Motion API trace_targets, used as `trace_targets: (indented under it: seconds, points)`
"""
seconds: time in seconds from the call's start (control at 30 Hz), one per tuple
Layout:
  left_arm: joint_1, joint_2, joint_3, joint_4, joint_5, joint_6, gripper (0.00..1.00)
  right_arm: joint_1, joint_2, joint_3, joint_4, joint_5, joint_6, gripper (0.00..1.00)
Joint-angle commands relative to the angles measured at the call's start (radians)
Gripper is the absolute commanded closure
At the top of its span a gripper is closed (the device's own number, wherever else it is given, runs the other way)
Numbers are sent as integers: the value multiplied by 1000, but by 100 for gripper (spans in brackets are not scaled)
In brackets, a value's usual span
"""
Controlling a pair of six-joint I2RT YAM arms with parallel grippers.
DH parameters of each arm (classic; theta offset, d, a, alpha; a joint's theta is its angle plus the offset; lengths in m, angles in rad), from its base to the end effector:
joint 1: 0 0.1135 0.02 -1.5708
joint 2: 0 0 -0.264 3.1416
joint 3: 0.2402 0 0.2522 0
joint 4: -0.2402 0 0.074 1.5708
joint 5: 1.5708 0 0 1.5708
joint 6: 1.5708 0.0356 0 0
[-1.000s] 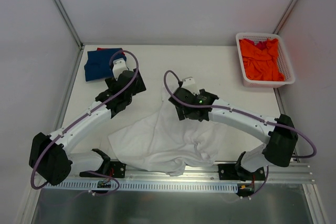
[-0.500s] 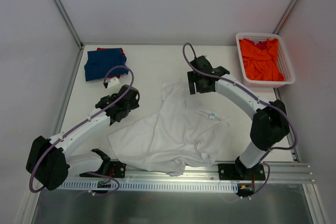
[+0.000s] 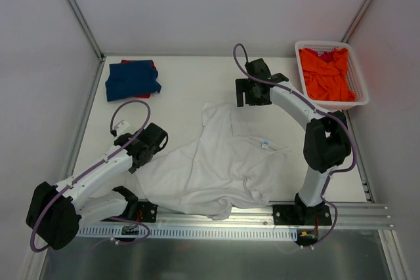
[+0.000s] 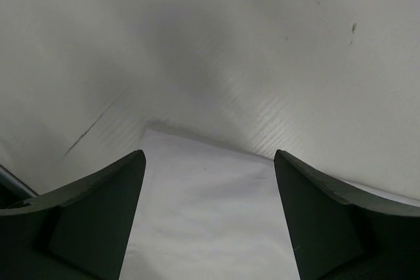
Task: Fold and stack the t-shirts
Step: Flatten the tshirt out
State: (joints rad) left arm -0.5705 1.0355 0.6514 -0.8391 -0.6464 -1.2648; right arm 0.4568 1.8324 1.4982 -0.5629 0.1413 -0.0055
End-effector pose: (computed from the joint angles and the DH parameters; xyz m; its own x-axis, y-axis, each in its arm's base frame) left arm 0.1545 -0.0737 0.2081 -0.4848 -0.5933 -0.6426 -0.6767 0.7199 -0.1542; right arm 0.3679 0.1752 0.2595 -0.6994 -0.3498 -0.6233 -0.3617 0.9254 -0.1135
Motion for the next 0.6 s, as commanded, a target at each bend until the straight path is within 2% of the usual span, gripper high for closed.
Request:
trace_targets:
  seconds: [0.0, 0.13, 0.33, 0.57]
  points:
    - [-6, -2, -21, -109, 33, -138, 20, -20, -4, 24, 41, -69, -13, 17]
    - [-25, -96, -108, -110, 80, -240, 25, -38, -10, 4, 64, -104, -5, 17]
    - [-29, -236, -213, -121, 155, -280, 27, -61, -9, -9, 89, -131, 1, 17]
    - [-29, -204, -213, -114, 81, -294, 30, -61, -27, -30, 116, -209, 4, 17]
